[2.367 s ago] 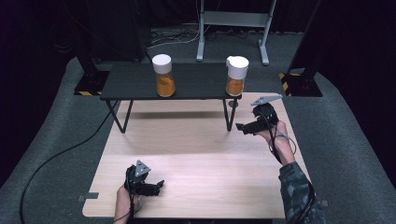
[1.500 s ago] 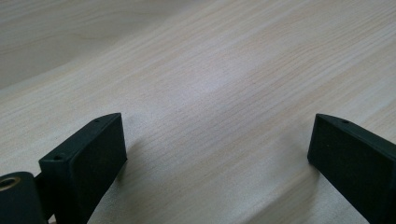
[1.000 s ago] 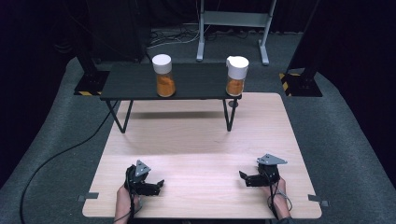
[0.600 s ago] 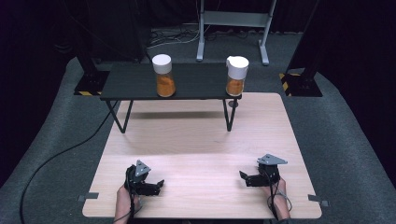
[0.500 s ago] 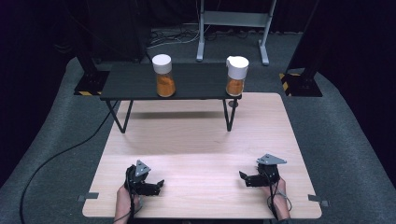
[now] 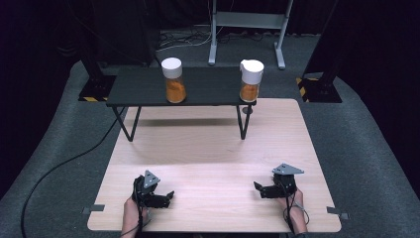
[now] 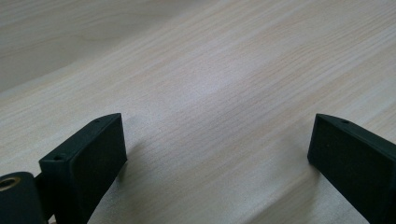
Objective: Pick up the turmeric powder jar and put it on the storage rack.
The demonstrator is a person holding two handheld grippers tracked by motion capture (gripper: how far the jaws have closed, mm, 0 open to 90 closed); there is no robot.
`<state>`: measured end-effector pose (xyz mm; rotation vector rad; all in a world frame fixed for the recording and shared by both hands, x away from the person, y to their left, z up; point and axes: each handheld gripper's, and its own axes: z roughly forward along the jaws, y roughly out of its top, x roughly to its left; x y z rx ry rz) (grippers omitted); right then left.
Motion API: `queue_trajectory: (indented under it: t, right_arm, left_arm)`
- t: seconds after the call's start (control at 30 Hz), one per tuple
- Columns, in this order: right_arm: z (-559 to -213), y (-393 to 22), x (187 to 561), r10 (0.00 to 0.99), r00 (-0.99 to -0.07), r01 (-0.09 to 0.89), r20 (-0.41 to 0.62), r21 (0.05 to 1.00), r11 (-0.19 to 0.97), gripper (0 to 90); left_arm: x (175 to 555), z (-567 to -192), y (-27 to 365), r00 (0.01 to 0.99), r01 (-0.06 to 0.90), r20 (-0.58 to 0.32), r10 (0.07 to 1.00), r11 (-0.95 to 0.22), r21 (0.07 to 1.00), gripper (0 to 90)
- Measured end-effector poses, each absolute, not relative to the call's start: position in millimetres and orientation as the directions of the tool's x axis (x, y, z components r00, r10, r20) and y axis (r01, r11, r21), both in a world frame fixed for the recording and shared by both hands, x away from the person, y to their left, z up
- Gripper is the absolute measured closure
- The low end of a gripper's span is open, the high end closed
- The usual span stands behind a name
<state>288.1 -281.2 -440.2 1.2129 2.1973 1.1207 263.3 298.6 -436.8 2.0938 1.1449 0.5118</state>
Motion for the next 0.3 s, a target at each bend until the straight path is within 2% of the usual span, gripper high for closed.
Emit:
queue_trajectory:
  t: [0.3]
  right_arm:
    - [-439.7, -282.5, 290.3, 0.830, -0.556, 0.527, 0.048, 0.792, 0.308, 0.0]
  left_arm:
    - [263.7, -437.2, 299.0, 0.532, 0.578, 0.008, 0.847, -0.369, 0.728, 3.7]
